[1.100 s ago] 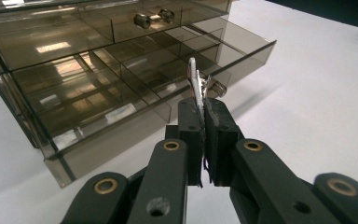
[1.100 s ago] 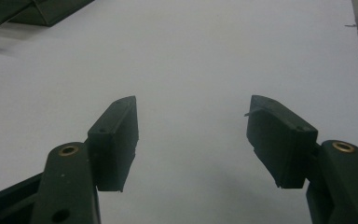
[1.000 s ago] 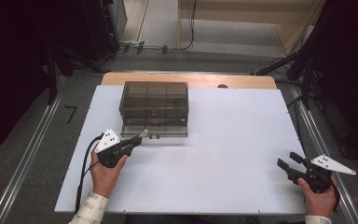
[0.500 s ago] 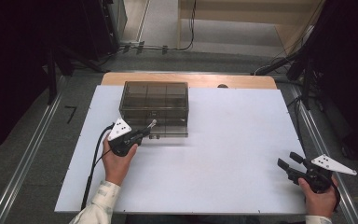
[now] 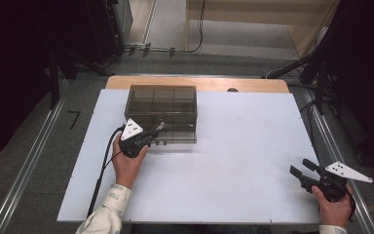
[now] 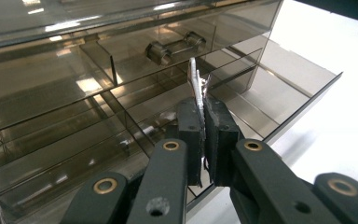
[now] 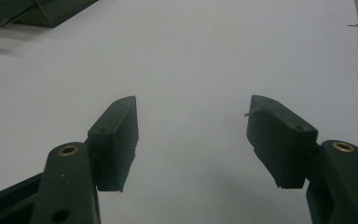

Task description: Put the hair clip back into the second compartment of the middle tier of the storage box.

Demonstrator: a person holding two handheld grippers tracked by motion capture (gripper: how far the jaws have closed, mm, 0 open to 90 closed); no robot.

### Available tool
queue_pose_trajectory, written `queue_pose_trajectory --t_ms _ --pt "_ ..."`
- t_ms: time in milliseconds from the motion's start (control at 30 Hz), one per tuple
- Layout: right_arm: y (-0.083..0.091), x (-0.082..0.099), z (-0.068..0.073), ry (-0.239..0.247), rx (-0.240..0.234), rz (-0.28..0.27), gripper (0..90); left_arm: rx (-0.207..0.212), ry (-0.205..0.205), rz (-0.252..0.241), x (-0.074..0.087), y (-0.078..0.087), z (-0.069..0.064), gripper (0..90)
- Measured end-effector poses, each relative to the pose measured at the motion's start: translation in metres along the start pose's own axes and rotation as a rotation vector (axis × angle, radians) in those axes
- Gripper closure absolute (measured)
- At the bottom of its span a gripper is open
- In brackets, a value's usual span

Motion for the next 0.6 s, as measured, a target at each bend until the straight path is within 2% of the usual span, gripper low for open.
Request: queue_pose_trajectory --t_ms 600 --pt "-0.0002 0.0001 0.0001 -0.001 0.000 0.003 32.8 -0.005 -0.002 0.000 0.0011 -0.0019 0.0019 83.2"
Point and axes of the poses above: each handheld gripper's, and its own axes: y roughly backward along the jaws, x roughly out of its underside, z roughly to its left, the point moved 8 cm from there along -y, roughly forward along the jaws, and after that the axes turned 5 degrees about -z, right-handed, at the moved point
